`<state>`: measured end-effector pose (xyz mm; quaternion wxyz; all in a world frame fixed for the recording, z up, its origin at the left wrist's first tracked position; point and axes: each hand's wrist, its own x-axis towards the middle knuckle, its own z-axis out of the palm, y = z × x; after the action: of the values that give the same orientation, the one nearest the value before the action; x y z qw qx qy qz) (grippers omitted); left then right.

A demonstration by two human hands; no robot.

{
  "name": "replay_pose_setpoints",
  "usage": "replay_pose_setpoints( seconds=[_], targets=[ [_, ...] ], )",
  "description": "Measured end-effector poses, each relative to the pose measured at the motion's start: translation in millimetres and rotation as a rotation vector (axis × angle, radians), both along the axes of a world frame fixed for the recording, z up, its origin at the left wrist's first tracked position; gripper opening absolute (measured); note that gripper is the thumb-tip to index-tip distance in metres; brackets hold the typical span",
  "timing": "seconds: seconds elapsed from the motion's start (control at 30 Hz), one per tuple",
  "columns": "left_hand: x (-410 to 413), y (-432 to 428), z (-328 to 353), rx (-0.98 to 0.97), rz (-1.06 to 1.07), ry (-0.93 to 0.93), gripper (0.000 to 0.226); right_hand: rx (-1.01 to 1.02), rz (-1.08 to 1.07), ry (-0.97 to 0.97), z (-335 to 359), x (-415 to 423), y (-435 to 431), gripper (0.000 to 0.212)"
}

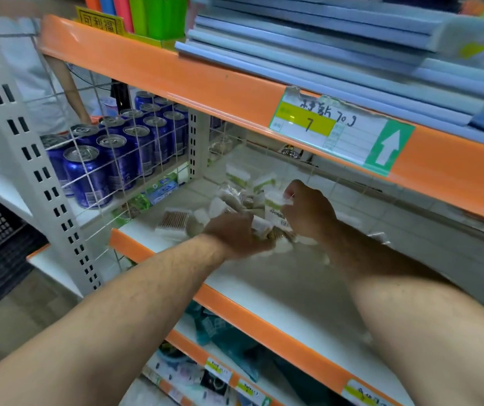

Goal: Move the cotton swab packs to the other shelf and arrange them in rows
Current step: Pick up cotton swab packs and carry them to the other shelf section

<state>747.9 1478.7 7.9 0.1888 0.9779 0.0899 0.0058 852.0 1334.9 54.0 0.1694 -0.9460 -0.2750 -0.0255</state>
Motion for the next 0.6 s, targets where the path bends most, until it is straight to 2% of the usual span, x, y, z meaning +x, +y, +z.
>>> replay_pose_setpoints(
  seconds=[0.07,0.1,0.27,0.37,0.6],
  targets=[
    [1.1,-3.7,1.7,-0.088,0.042,-0.029,0.036,0.008,-0.007,-0.005,2.7,-0.2,-8.7,0.019],
    [1.7,-5.3,2.6,-0.105,0.059,-0.026,0.032,0.017,-0.012,-0.006,3.9,-0.3,-12.6,0.019],
    [1.6,-8.3,10.6,-0.204,0.103,-0.008,0.069,0.049,-0.019,-0.002,8.7,-2.8,-28.3,0.021],
    [-0.1,-8.1,14.2,-0.16,0.11,-0.021,0.084,0.055,-0.018,0.014,10.9,-4.8,-34.6,0.023],
    [-6.6,-11.6,30.4,-0.094,0.05,-0.027,0.073,0.045,0.002,0.06,17.3,-10.1,-48.1,0.041]
  ],
)
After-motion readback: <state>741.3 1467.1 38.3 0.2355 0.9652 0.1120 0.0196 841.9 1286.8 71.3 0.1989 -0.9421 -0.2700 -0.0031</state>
